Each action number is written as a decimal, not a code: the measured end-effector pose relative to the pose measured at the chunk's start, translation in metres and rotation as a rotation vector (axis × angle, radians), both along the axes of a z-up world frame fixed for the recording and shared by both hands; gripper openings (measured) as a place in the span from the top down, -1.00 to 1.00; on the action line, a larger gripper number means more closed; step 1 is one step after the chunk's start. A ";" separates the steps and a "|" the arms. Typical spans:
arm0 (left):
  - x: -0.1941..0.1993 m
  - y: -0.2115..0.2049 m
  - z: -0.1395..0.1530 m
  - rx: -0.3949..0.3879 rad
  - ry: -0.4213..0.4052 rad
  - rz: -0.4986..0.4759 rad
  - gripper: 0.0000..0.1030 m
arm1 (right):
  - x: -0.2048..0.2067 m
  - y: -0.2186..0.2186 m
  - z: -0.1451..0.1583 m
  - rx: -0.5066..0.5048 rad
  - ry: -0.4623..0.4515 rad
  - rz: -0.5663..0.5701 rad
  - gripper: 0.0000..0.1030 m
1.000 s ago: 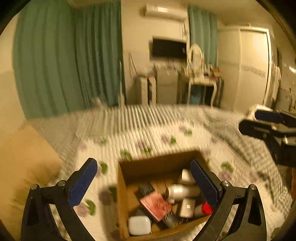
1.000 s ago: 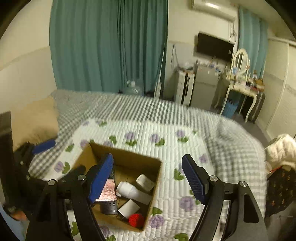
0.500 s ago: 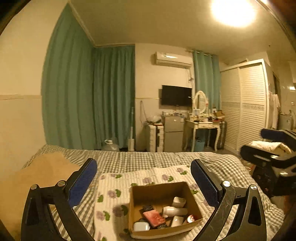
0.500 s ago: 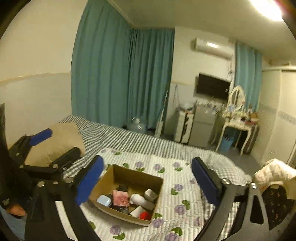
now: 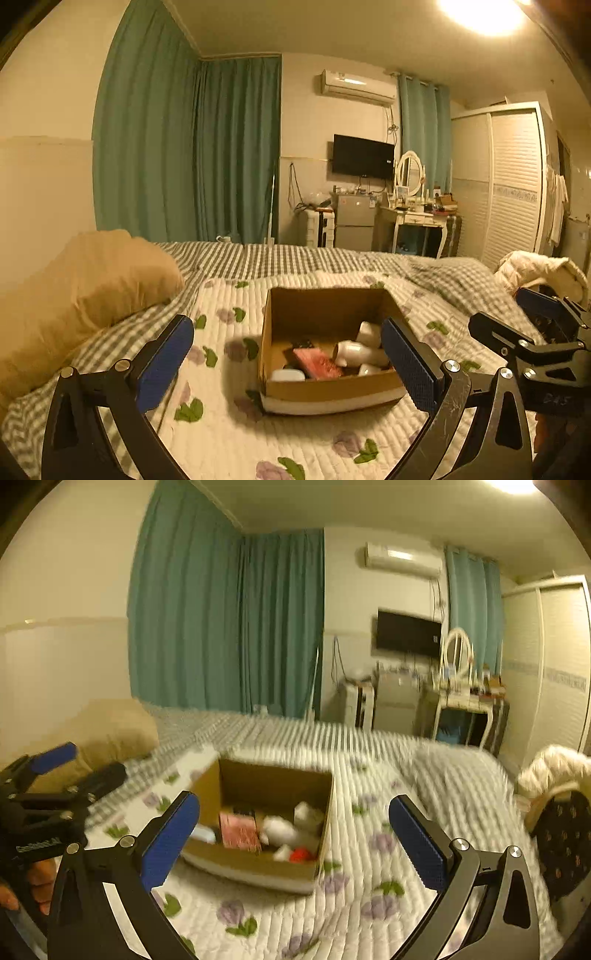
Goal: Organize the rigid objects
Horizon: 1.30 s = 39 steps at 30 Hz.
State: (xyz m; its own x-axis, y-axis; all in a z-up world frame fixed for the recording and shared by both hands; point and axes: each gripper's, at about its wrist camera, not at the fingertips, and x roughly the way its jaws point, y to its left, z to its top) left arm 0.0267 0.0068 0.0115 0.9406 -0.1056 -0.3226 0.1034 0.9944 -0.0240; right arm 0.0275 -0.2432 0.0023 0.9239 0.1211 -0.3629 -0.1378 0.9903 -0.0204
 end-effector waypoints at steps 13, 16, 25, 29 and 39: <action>-0.003 -0.005 -0.018 0.039 0.015 -0.020 -1.00 | 0.010 -0.007 -0.016 0.012 0.023 -0.036 -0.99; -0.002 -0.004 -0.018 0.042 0.023 -0.015 -1.00 | 0.009 -0.007 -0.015 0.018 0.026 -0.038 -1.00; 0.000 -0.006 -0.018 0.049 0.041 -0.020 -1.00 | 0.007 -0.007 -0.015 0.020 0.026 -0.033 -0.99; -0.001 -0.006 -0.018 0.052 0.048 -0.010 -1.00 | 0.007 -0.008 -0.017 0.021 0.034 -0.039 -0.99; -0.001 -0.006 -0.018 0.056 0.050 -0.003 -1.00 | 0.008 -0.008 -0.018 0.016 0.037 -0.047 -0.99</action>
